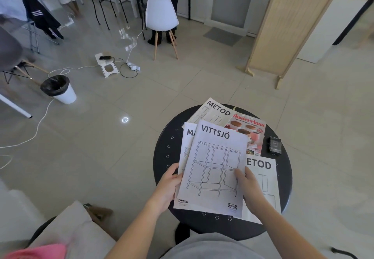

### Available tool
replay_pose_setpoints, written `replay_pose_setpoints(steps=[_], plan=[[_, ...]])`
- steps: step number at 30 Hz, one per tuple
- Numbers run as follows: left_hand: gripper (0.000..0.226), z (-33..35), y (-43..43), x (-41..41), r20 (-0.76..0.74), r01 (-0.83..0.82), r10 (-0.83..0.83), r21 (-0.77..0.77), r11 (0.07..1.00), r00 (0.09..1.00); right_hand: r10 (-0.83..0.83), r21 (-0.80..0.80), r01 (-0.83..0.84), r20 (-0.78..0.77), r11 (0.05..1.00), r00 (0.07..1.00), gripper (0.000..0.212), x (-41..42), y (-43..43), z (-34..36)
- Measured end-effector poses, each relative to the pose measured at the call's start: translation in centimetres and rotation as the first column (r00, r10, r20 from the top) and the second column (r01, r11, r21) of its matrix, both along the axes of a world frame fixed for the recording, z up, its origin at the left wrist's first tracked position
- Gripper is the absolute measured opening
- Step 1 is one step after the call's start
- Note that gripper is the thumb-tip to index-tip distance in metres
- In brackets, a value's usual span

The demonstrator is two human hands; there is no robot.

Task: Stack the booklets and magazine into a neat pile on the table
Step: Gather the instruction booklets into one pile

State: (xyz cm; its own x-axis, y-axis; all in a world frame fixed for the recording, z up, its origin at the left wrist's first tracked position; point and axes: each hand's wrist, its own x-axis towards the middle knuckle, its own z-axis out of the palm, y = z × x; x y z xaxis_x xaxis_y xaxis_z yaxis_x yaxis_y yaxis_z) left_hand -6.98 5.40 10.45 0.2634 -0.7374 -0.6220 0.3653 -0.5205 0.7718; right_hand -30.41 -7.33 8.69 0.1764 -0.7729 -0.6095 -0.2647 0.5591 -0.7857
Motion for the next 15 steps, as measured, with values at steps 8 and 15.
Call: replay_pose_setpoints(steps=[8,15], plan=[[0.023,0.7,-0.8,-0.4,-0.065,-0.073,0.071,-0.04,0.996,0.995,0.084,-0.074,-0.084,0.0,0.994,0.996,0.033,-0.2,-0.1,1.1],[0.05,1.3,-1.7,-1.7,0.055,-0.019,0.021,-0.036,0.999,0.998,0.013,-0.05,-0.009,0.093,0.999,0.996,0.028,0.3,0.5,1.1]])
